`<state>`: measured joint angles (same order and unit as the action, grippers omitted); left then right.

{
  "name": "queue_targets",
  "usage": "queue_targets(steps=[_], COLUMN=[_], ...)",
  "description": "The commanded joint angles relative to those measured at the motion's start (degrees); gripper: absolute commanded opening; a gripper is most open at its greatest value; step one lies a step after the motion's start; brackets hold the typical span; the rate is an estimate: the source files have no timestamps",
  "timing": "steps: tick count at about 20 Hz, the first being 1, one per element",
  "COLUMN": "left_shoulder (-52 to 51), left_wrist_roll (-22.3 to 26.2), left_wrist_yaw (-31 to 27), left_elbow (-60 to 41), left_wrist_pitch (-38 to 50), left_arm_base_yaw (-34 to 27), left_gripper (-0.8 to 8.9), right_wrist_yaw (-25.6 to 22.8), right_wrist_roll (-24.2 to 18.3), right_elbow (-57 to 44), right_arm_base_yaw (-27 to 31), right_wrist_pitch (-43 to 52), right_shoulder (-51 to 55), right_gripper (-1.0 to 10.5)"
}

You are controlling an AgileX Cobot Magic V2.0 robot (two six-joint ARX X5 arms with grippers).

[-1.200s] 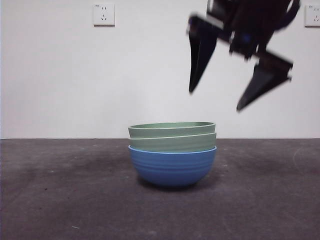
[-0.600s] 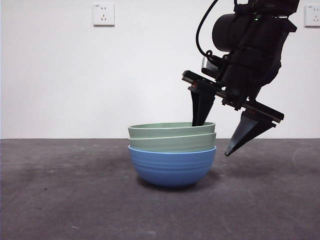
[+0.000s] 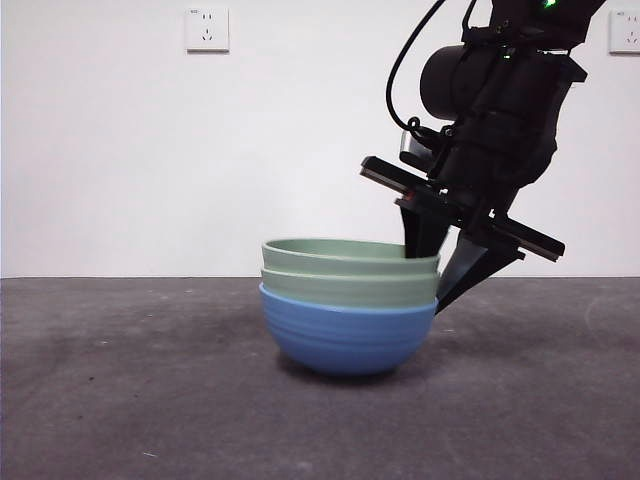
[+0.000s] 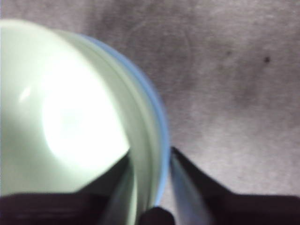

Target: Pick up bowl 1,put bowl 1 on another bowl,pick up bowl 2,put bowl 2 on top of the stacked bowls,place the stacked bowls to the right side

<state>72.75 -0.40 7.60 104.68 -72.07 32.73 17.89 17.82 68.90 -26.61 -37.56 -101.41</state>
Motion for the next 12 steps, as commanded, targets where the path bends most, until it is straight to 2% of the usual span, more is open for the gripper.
queue_targets(steps=[1,9,12], left_shoulder=[-0.04,-0.04,-0.04], left_wrist_roll=[0.72,0.92,1.11], left_wrist_yaw=[-0.11,-0.11,-0.11], left_elbow=[-0.02,-0.02,-0.02], left_wrist_pitch=[0.76,0.79,0.87], left_arm_base_yaw=[-0.09,-0.09,-0.09], left_gripper=[3.14,3.14,3.14], right_wrist_yaw=[0.20,1.60,1.44], right_wrist_roll=[0.15,0.17,0.35], right_elbow=[-0.04,-0.04,-0.02], right_arm_base_yaw=[-0.11,0.07,2.49], right_wrist_pitch=[0.26,1.77,2.69], right_shoulder=[-0.61,2.64,6.10], right_gripper=[-0.2,-0.2,-0.2])
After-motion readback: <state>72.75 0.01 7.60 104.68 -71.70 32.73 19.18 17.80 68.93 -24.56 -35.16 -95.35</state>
